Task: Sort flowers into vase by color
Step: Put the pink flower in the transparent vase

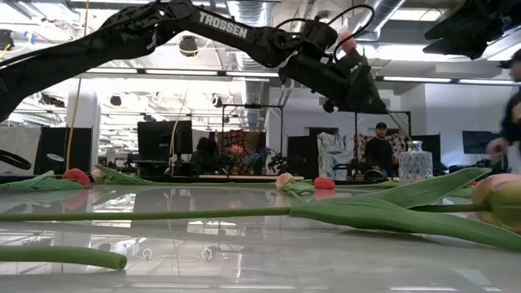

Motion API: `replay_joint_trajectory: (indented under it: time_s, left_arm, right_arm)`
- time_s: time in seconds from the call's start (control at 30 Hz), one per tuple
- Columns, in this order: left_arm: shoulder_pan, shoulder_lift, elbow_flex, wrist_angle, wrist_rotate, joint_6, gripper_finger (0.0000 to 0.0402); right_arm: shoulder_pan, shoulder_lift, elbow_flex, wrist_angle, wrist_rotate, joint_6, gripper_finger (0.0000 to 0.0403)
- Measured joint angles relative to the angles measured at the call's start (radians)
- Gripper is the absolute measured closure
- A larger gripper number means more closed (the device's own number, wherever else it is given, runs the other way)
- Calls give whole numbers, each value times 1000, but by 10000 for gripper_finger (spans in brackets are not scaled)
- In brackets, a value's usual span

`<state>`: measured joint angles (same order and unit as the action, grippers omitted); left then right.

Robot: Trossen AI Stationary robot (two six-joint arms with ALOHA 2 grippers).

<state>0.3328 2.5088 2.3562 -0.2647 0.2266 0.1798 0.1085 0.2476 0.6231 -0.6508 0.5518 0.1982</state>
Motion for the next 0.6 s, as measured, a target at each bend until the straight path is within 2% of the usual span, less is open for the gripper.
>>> replay_joint_trajectory:
  time_s: [0.6]
  left_arm:
    - [2,-61,0,-290,-7,183,221]
  right_arm:
    - [0,0,0,-2,-1,-3,113]
